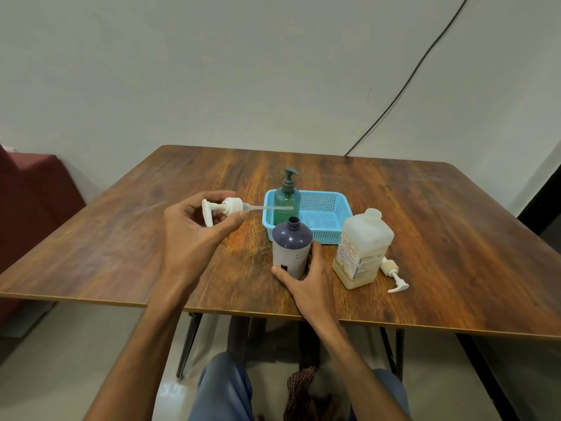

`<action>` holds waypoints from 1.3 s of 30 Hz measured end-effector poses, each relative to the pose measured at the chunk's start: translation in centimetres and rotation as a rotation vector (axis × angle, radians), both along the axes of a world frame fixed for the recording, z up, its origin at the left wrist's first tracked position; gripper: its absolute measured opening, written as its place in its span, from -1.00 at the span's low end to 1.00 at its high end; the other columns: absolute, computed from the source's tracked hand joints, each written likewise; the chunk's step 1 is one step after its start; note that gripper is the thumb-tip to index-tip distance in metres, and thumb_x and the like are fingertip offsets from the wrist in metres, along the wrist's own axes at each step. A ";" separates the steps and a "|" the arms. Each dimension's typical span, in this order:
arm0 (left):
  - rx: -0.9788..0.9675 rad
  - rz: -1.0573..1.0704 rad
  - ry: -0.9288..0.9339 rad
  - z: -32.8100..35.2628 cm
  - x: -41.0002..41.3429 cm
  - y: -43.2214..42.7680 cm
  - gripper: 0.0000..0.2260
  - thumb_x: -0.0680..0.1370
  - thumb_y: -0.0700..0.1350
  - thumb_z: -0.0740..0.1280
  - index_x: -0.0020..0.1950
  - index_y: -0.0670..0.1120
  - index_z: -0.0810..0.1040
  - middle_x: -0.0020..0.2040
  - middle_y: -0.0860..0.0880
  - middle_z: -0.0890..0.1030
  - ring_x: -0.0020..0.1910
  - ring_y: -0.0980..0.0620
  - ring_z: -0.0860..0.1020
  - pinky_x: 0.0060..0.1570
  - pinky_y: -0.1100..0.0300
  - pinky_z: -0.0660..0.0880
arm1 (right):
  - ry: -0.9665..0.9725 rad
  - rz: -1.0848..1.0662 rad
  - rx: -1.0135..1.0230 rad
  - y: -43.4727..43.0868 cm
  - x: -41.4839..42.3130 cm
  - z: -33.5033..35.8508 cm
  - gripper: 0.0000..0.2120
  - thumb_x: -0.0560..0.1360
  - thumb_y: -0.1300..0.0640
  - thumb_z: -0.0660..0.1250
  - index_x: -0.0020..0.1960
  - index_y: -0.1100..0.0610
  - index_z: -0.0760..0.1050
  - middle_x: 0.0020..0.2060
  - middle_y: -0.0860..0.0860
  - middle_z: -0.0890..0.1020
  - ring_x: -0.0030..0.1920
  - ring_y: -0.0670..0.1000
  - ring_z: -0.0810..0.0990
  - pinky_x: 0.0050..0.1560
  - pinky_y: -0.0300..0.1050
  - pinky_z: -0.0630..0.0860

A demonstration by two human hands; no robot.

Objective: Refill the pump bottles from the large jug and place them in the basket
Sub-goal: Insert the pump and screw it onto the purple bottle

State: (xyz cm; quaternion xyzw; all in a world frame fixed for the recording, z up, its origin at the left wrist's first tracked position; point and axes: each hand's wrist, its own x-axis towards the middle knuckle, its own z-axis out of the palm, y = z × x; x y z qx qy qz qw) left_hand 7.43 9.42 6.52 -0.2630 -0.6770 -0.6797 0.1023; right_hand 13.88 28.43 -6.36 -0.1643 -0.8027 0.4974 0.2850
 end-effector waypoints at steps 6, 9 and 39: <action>-0.030 -0.014 -0.004 0.9 0.1 0.7 -0.80 0.45 -0.27 0.54 0.04 -0.10 0.70 -0.05 -0.04 0.72 -0.10 -0.05 0.65 -0.03 -0.02 0.64 | 0.004 0.013 -0.004 0.1 0.1 0.0 -0.19 0.36 -0.14 0.58 0.48 -0.11 0.25 0.35 -0.20 0.47 0.35 -0.19 0.43 0.31 -0.13 0.49; -0.036 -0.009 0.011 1.3 0.3 0.9 -0.82 0.46 -0.26 0.54 0.01 -0.06 0.70 -0.08 -0.05 0.72 -0.15 -0.03 0.63 -0.05 -0.09 0.64 | 0.009 0.015 0.000 0.1 0.2 0.0 -0.19 0.35 -0.14 0.58 0.48 -0.13 0.26 0.33 -0.22 0.47 0.34 -0.20 0.44 0.30 -0.15 0.49; -0.448 -0.027 0.100 -0.2 -2.8 8.9 -0.73 0.34 0.03 0.64 -0.19 -0.12 0.69 -0.33 0.00 0.65 -0.43 0.21 0.50 -0.41 0.40 0.43 | -0.024 0.000 -0.010 0.0 0.1 0.0 -0.12 0.35 -0.18 0.56 0.53 -0.13 0.18 0.41 -0.18 0.43 0.41 -0.15 0.39 0.38 0.05 0.47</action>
